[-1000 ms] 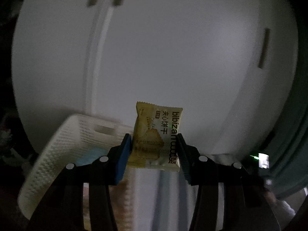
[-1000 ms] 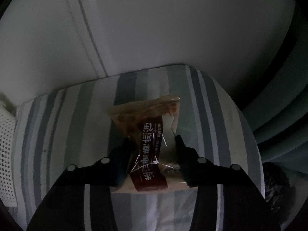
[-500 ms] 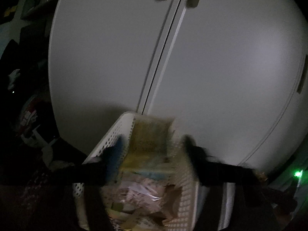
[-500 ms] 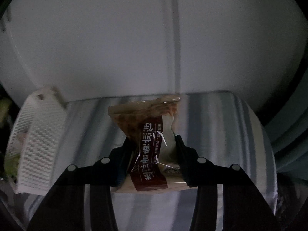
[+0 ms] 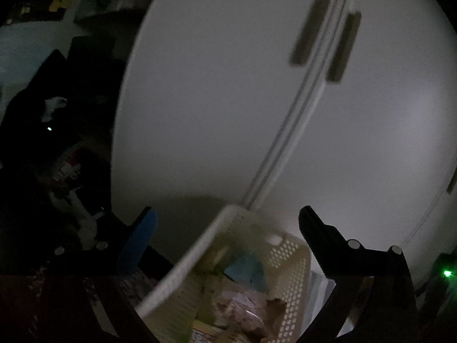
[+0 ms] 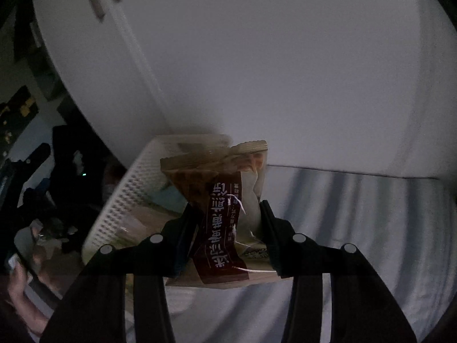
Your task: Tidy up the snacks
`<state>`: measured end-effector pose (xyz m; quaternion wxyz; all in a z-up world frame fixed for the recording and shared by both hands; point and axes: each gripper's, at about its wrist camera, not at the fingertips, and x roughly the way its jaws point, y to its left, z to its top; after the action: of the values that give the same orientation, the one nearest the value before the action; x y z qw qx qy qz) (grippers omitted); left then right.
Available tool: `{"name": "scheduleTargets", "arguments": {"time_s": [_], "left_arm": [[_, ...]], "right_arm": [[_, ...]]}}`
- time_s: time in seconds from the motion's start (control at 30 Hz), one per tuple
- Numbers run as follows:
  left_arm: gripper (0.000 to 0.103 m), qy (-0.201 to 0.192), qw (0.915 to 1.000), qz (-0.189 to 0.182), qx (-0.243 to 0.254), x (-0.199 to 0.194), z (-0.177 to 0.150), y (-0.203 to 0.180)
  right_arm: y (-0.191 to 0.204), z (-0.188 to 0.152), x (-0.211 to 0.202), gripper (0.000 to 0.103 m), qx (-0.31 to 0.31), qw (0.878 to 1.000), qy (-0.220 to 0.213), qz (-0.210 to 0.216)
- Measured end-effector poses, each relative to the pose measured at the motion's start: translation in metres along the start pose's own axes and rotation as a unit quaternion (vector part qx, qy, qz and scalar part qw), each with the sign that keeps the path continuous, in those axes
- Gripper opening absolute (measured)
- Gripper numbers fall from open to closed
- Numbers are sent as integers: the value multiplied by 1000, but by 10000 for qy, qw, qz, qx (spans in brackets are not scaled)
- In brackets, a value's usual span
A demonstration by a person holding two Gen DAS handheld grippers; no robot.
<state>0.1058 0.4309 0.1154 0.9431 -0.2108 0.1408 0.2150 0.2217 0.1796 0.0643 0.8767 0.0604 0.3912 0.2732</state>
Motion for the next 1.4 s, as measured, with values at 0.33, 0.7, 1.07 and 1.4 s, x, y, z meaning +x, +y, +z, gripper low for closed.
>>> {"name": "scheduleTargets", "arguments": {"time_s": [0.33, 0.7, 1.07, 1.4], "left_arm": [[100, -28, 9995, 321, 62, 9, 8, 1], [100, 24, 9993, 365, 53, 17, -1, 6], [100, -157, 9991, 323, 209, 3, 1, -1], [100, -658, 9963, 536, 158, -43, 20, -1]], "right_arm": [[51, 13, 69, 46, -30, 9997, 229, -5], [63, 8, 72, 68, -259, 9992, 117, -298], [46, -31, 5, 76, -151, 9995, -103, -271], [43, -95, -77, 95, 44, 9988, -161, -459]]}}
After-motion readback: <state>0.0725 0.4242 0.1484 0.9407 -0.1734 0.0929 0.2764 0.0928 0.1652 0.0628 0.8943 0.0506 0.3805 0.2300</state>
